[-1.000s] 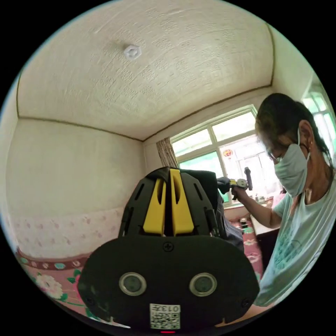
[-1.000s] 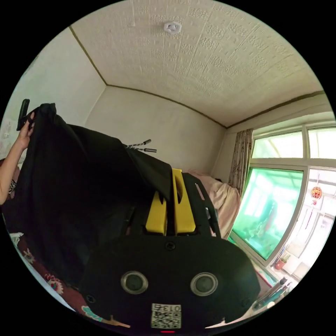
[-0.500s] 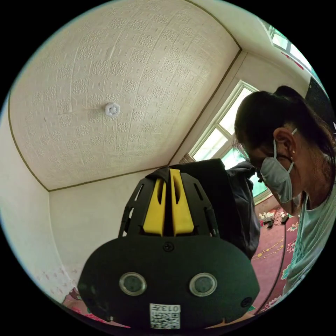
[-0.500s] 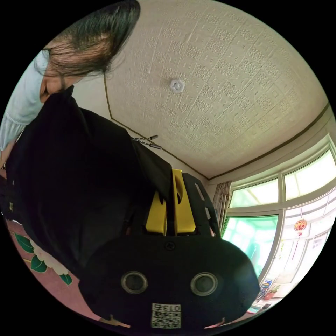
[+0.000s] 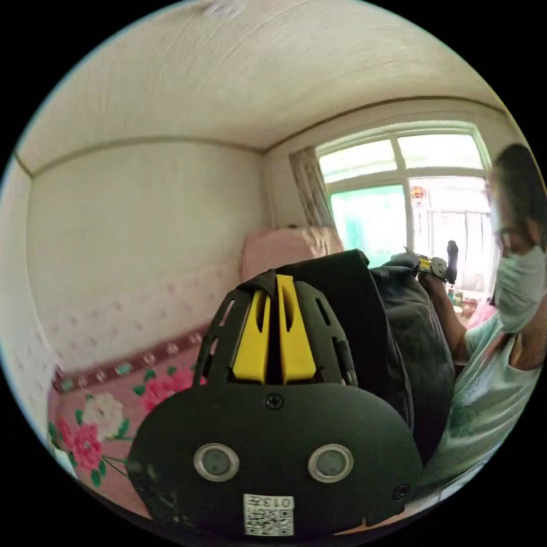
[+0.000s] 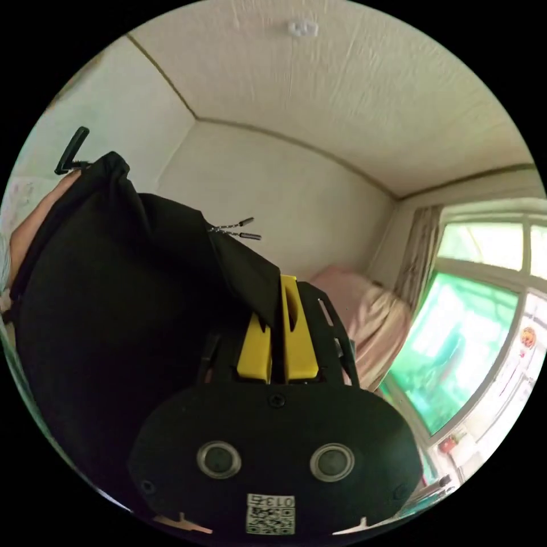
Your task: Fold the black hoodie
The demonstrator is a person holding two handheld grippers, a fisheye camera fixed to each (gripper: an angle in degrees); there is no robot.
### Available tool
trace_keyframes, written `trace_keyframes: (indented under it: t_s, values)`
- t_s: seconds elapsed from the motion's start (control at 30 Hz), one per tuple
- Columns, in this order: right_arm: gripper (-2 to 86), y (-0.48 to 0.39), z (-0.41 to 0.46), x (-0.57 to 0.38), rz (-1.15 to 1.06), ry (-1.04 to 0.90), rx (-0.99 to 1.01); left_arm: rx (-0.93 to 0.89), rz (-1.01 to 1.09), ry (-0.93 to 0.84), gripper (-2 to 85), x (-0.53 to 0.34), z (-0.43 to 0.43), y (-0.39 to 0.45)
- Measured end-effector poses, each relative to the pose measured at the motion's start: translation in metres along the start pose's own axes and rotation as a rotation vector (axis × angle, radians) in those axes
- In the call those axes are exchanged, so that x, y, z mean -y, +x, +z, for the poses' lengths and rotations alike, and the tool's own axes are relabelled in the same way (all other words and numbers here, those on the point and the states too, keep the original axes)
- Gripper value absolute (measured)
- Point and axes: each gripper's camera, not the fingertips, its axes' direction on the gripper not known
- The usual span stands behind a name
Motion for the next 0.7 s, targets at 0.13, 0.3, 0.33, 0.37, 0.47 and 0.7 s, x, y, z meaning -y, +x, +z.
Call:
trace_keyframes:
  t_s: [0.13, 0.3, 0.33, 0.37, 0.47, 0.7]
  values:
    - [10.1, -0.011, 0.276, -0.150, 0.163, -0.554, 0.265, -0.411, -0.615, -0.369, 11.2, -0.142, 0.222, -0.178]
    - [11.8, -0.032, 0.389, -0.394, 0.495, -0.946, 0.511, -0.379, -0.795, -0.493, 17.7, -0.295, 0.276, -0.212]
    - [12.2, -0.043, 0.388, -0.446, 0.512, -1.009, 0.515, -0.298, -0.777, -0.538, 17.3, -0.322, 0.270, -0.212]
    - [12.4, -0.047, 0.386, -0.472, 0.529, -1.037, 0.512, -0.277, -0.787, -0.545, 17.0, -0.336, 0.265, -0.212]
    - [12.9, -0.062, 0.357, -0.585, 0.644, -1.101, 0.460, -0.275, -0.904, -0.544, 16.5, -0.405, 0.238, -0.207]
    - [15.0, -0.094, 0.321, -0.758, 0.845, -1.153, 0.372, -0.055, -1.121, -0.640, 20.4, -0.510, 0.185, -0.154]
